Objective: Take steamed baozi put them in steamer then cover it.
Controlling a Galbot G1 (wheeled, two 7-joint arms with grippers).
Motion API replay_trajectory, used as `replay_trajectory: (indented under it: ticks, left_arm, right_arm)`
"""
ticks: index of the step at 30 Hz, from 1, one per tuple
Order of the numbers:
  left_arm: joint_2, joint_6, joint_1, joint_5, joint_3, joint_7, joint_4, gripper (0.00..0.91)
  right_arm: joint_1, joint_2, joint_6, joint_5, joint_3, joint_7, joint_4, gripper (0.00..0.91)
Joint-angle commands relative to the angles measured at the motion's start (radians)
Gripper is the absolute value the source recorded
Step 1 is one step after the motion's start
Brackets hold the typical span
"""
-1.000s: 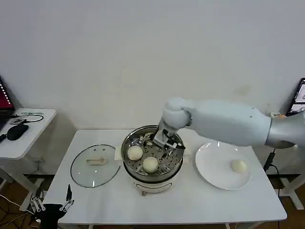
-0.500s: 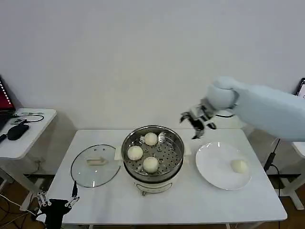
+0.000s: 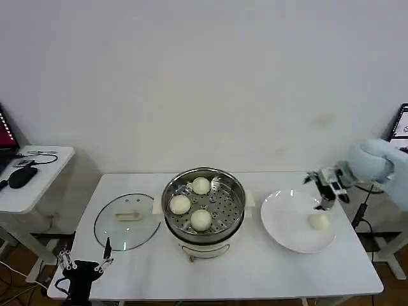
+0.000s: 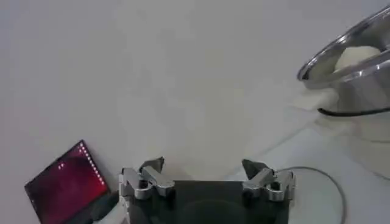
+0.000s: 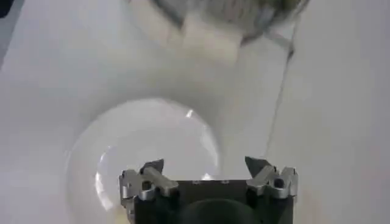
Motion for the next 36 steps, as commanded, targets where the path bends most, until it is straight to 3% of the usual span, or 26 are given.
replay_trajectory:
  ticks: [1,13,30,36]
  left_arm:
    - [-0.001,-0.008,-0.001,0.007,0.009,-0.001,0.005,0.907]
    - [-0.015,-0.011,0.032,0.019,-0.003,-0.005,-0.005,0.907]
    - [-0.018,-0.006,0.039,0.019,-0.025,-0.001,-0.011,0.907]
    - [-0.022,-0.007,0.041,0.02,-0.025,-0.002,-0.007,0.907]
  right_arm:
    - [-0.344,-0.093,-0.011,-0.11,0.247,0.017,-0.065,0.907]
    - [-0.541,0.046,0.024,-0.173,0.494,0.003,-0.261,0.907]
    - [-0.516,0.242,0.05,-0.234,0.488,-0.001,-0.463,0.907]
    - [-0.516,0.266,0.052,-0.248,0.48,-0.006,-0.492,0.907]
